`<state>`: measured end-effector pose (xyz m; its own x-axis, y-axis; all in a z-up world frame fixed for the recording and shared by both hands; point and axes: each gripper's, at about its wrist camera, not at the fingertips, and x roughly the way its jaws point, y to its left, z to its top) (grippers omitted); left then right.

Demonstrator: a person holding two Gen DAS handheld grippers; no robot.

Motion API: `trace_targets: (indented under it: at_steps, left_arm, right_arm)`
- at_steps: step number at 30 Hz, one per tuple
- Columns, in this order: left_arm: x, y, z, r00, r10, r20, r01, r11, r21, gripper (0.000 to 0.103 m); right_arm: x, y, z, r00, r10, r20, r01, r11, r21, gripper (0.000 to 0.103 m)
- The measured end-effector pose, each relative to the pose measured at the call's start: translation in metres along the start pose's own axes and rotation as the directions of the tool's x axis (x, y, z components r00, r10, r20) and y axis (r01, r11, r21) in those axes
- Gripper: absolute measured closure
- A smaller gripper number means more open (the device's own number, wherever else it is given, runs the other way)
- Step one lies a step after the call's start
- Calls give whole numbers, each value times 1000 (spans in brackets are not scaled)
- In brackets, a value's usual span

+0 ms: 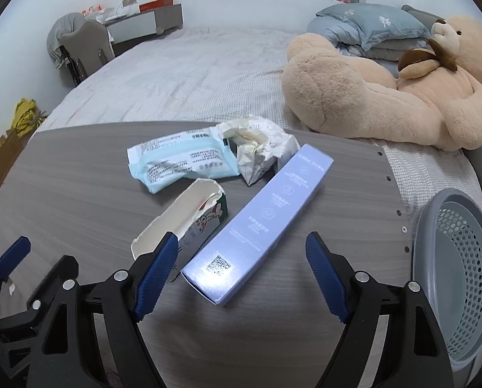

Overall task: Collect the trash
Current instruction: 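Move the right tool over the long lavender box, then lower the right tool around the lavender box and close it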

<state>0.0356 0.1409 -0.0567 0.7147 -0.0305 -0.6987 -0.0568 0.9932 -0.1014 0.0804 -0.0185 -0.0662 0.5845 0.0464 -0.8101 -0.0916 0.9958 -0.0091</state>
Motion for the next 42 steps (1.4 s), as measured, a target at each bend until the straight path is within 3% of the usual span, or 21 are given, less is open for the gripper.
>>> trace_targets:
  at_steps: [12, 24, 33, 42]
  left_arm:
    - [2, -3, 1, 1000, -6, -5, 6, 1000, 2, 11]
    - [2, -31, 3, 999, -29, -15, 30, 999, 42, 11]
    - [10, -48, 8, 999, -40, -26, 41, 997, 61, 11]
    - [18, -48, 9, 999, -16, -38, 18, 998, 58, 11]
  right_arm:
    - [-6, -35, -17, 998, -58, 0, 58, 997, 50, 25]
    - [-10, -81, -27, 996, -87, -1, 87, 990, 115, 25]
    - [-16, -94, -25, 999, -6, 34, 2, 990, 139, 25]
    - [10, -83, -6, 999, 24, 23, -27, 993, 117, 25]
